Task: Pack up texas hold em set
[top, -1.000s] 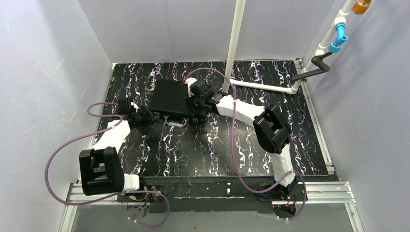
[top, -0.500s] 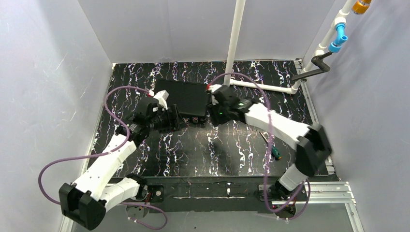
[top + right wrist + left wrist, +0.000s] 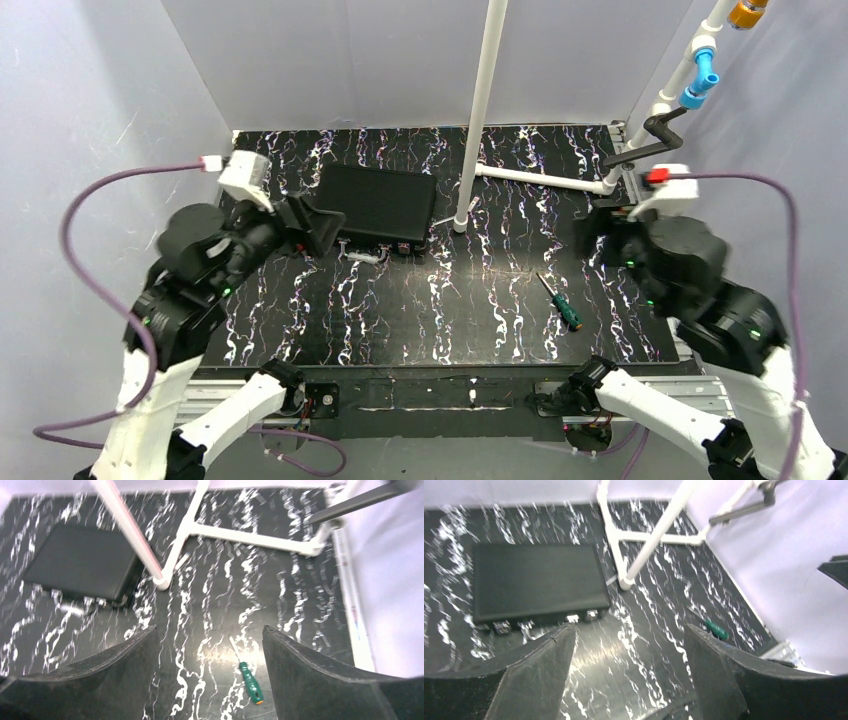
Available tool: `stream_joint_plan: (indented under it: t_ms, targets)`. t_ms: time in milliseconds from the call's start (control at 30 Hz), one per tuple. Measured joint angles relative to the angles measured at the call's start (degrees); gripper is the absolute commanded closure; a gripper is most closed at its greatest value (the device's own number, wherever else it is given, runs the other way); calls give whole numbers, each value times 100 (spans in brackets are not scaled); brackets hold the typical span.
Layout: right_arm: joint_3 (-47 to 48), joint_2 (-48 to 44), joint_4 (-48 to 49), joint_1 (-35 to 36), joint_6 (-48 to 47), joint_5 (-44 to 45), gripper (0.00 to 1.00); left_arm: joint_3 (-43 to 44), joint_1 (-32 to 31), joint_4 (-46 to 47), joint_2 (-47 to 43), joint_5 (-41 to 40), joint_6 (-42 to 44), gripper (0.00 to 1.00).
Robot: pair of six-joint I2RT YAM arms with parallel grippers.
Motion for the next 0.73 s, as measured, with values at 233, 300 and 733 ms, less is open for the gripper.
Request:
stream_joint_plan:
  t_ms: [233,300,733]
  targets:
    - [1624,-293,-992,0,81,1176,14,1032,0,-190,-439,-671,380,15]
    - [1915,-361,-1099,0,79,1362,13,1182,0,-199,-566,-859,474,15]
    - [1718,-815,-1036,0,-28,1539,10,1204,0,-247,-914,-1733,715,13]
